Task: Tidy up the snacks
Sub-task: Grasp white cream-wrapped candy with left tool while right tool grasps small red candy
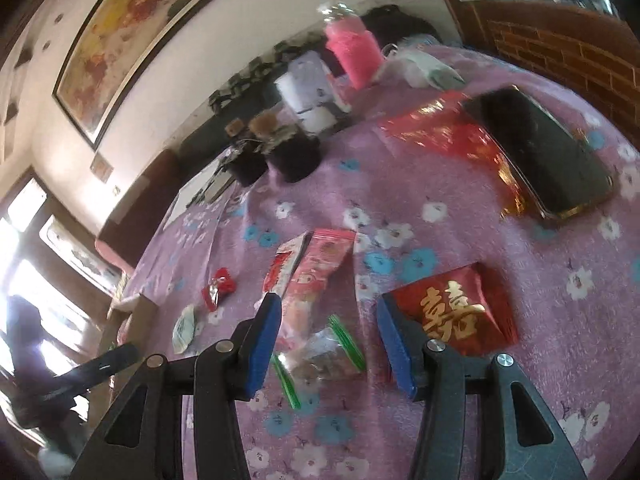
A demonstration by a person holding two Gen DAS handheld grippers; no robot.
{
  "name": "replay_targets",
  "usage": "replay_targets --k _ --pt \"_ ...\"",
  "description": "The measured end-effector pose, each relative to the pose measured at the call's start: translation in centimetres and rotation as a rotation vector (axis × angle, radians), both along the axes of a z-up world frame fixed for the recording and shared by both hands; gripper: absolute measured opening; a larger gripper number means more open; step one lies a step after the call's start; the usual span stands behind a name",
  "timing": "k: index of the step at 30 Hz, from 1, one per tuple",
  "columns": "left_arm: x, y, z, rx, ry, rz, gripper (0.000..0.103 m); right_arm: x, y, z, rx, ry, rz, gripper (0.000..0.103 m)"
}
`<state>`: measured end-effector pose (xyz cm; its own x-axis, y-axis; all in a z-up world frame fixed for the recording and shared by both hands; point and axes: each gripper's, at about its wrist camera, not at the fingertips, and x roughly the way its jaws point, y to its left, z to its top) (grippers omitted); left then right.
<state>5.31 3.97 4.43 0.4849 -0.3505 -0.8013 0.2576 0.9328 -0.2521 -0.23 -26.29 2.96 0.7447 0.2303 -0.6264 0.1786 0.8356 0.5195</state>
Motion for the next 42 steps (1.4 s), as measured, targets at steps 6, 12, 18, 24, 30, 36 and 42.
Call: replay_targets --k 6,12,18,24,30,36,42 --pt "2.6 -1.5 -2.2 0.07 -0.019 0.017 0.067 -0.6 0.1 1.4 -0.061 -0.052 -0.017 0.054" --pt "2.0 -3.1 -3.1 0.23 -0.077 -0.04 0.02 -0.9 -0.6 2.1 -0.088 -0.074 -0.051 0.057" --pt "-0.4 -1.5 -1.0 0.095 -0.07 -0.056 0.017 -2.3 -3.7 2.8 -0.051 -0.114 -0.145 0.057" --pt "-4.2 0.2 1.7 -0.043 -0.091 -0.082 0.017 -1.5 -3.8 1.5 -0.002 -0.067 -0.122 0.057" --pt "-7.0 3.9 3.3 -0.143 -0.106 -0.044 0.018 -0.9 -0.4 1.7 -0.064 -0.058 -0.022 0.057" --pt "-8.4 9.3 3.1 -0.18 -0.082 0.057 0.018 3.6 5.5 1.9 0.042 0.019 0.189 0.057" --pt "-9.3 14.0 2.9 -0.208 -0.089 0.143 0.018 9.7 11.4 0.9 -0.009 0.141 0.264 0.056"
